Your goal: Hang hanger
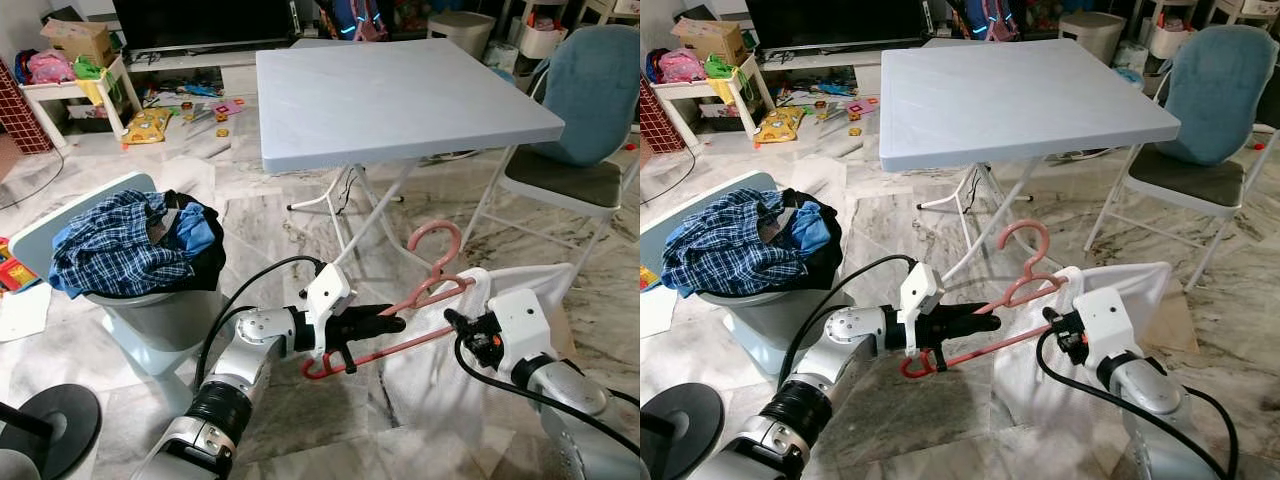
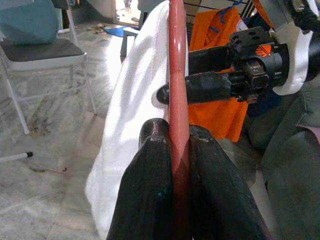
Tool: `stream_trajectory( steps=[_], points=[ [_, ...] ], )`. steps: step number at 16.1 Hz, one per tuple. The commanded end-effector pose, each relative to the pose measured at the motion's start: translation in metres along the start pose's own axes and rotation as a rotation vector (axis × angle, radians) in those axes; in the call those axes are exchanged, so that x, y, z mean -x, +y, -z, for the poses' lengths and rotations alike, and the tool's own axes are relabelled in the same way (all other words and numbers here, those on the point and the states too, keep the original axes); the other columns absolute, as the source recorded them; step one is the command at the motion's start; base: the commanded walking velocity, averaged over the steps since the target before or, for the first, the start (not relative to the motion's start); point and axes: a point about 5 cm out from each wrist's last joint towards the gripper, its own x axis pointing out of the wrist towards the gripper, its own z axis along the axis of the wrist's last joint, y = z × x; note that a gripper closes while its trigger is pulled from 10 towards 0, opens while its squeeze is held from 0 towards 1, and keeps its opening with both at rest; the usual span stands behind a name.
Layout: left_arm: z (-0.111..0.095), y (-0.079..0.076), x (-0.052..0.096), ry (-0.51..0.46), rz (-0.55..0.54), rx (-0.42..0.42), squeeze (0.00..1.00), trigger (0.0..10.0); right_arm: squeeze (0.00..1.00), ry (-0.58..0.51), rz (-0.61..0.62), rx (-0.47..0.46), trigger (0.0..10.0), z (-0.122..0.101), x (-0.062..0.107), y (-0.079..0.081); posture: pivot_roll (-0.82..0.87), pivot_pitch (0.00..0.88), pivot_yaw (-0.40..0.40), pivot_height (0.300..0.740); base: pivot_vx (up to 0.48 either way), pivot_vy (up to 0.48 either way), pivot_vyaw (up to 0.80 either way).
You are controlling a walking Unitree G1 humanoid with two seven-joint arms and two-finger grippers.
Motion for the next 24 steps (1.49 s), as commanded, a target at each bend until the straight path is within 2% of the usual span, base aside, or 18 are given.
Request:
stream_trajectory(
  steps=[1,3,5,9,13,16,18,20,21,22,24],
  points=[
    [-0.017,0.0,-0.004,-0.06,0.032,-0.062,0.0,0.0,0.0,-0.003,0.015,0.004,0.0,0.0,-0.001,-0.004,-0.06,0.0,0.005,0.74,0.0,0.0,0.0],
    [-0.016,0.0,-0.003,-0.059,0.031,-0.062,0.0,0.0,0.0,-0.004,0.025,0.009,0.0,-0.001,0.002,-0.01,-0.06,0.0,0.004,0.74,0.0,0.0,0.0],
    [-0.014,0.001,0.001,-0.053,0.019,-0.065,0.0,0.0,0.0,-0.01,0.058,0.015,0.0,-0.003,0.01,-0.023,-0.07,0.0,0.005,0.74,0.0,0.0,0.0],
    [-0.013,0.007,0.004,-0.029,-0.026,-0.097,0.0,0.0,0.0,-0.015,0.05,0.01,0.0,-0.003,0.021,-0.033,-0.07,0.0,0.007,0.74,0.0,0.0,0.0],
    [-0.011,0.01,0.005,-0.006,-0.048,-0.12,0.0,0.0,0.0,-0.015,0.008,-0.009,0.0,0.0,0.028,-0.036,-0.07,0.0,0.006,0.74,0.0,0.0,0.0],
    [-0.013,0.008,0.003,-0.02,-0.033,-0.119,0.0,0.0,0.0,-0.024,0.038,-0.034,0.0,0.0,0.028,-0.039,-0.07,0.0,0.004,0.74,0.0,0.0,0.0],
    [-0.01,0.006,0.006,-0.006,-0.02,-0.151,0.0,0.0,0.0,-0.066,0.075,-0.104,0.0,-0.004,0.026,-0.043,-0.06,0.0,0.004,0.74,0.0,0.0,0.0],
    [0.001,0.004,0.014,0.064,-0.058,-0.218,0.0,0.0,0.0,-0.198,0.145,-0.221,0.0,-0.024,0.027,-0.049,-0.06,0.0,0.002,0.74,0.0,0.0,0.0],
    [0.006,0.005,0.018,0.095,-0.088,-0.226,0.0,0.0,0.0,-0.257,0.182,-0.253,0.0,-0.033,0.028,-0.054,-0.06,0.0,0.002,0.74,0.0,0.0,0.0],
    [0.012,0.004,0.025,0.123,-0.097,-0.259,0.0,0.0,0.0,-0.316,0.283,-0.281,0.0,-0.046,0.029,-0.067,-0.07,0.0,0.002,0.74,0.0,0.0,0.0],
    [0.014,0.001,0.029,0.136,-0.073,-0.281,0.0,0.0,0.0,-0.334,0.354,-0.273,0.0,-0.054,0.03,-0.075,-0.06,0.0,0.002,0.74,0.0,0.0,0.0]
  ],
)
